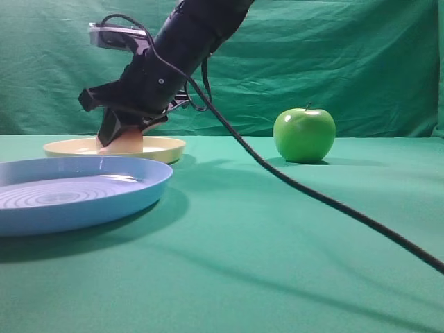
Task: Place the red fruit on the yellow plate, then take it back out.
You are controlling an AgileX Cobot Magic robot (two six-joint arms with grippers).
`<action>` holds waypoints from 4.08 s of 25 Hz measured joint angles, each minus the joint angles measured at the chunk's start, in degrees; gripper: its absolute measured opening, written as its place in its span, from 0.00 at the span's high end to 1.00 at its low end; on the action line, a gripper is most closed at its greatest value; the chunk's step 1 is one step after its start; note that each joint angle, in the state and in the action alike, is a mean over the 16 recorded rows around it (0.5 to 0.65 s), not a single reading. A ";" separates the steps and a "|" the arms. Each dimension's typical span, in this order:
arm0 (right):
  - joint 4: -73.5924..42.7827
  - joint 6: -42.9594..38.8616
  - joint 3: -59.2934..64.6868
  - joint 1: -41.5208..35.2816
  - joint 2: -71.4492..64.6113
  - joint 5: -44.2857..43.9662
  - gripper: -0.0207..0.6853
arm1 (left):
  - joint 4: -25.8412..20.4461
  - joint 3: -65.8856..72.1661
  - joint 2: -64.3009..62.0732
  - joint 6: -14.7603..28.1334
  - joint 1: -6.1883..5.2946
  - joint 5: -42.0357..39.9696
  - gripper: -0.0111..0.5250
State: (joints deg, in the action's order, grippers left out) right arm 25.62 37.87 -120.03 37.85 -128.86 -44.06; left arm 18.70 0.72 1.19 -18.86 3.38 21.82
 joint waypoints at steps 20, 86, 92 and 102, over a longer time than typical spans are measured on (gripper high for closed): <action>-26.33 -27.88 28.90 -6.10 44.03 -15.76 0.73 | 0.00 0.00 0.00 0.00 0.00 0.00 0.98; -21.66 -32.94 74.81 -11.46 91.53 -3.10 0.78 | 0.00 0.00 0.00 -0.10 0.00 0.00 0.98; -21.28 -32.94 74.88 -11.46 101.85 -7.17 0.96 | 0.00 0.00 0.00 -0.10 0.00 0.00 0.98; -23.97 -32.93 79.72 -16.24 114.34 -4.87 0.97 | 0.00 0.00 0.00 -0.10 0.00 0.00 0.98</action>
State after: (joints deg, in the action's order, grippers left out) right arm 1.65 4.95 -40.31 21.61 -14.52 -48.94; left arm 18.70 0.72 1.19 -18.96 3.38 21.82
